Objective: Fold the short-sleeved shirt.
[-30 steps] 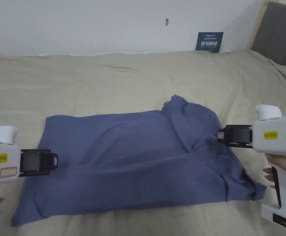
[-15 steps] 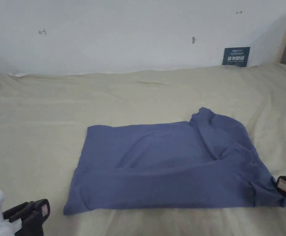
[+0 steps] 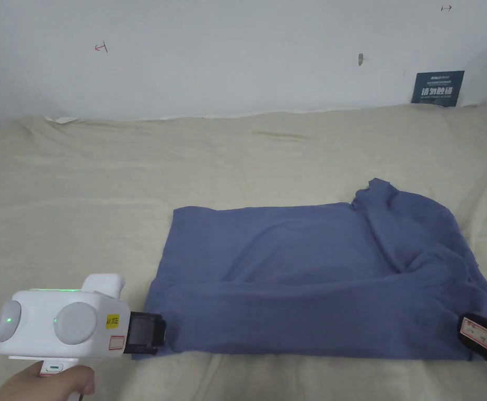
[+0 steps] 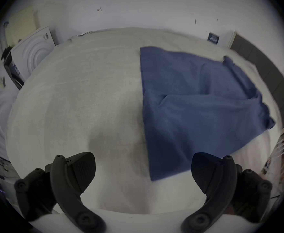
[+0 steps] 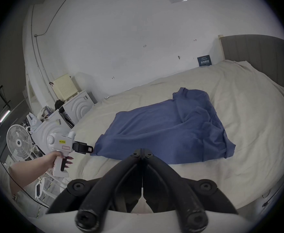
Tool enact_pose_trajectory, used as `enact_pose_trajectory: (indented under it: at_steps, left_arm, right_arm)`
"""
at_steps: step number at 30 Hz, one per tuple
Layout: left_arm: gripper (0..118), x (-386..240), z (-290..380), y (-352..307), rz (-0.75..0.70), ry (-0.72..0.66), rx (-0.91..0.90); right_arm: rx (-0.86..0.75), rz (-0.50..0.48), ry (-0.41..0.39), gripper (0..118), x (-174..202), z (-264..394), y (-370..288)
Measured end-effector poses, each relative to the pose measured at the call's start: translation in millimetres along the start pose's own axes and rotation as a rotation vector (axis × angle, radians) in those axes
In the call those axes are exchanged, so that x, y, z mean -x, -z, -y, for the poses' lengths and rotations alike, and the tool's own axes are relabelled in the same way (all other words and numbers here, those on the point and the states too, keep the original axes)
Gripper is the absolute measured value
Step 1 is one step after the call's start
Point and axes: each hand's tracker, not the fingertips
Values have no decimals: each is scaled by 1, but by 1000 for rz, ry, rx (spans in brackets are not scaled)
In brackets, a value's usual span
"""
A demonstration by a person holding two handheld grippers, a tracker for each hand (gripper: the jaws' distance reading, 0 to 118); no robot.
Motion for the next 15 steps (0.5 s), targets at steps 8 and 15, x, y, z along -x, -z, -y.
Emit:
enact_pose_trajectory:
  at_steps: [8, 15]
  left_arm:
    - [104, -31, -6, 17, -65, 168, 71]
    - [6, -49, -8, 17, 82, 191, 85]
  right_arm:
    - [42, 20, -57, 0, -1, 2, 28]
    - [34, 16, -23, 0, -17, 7, 33]
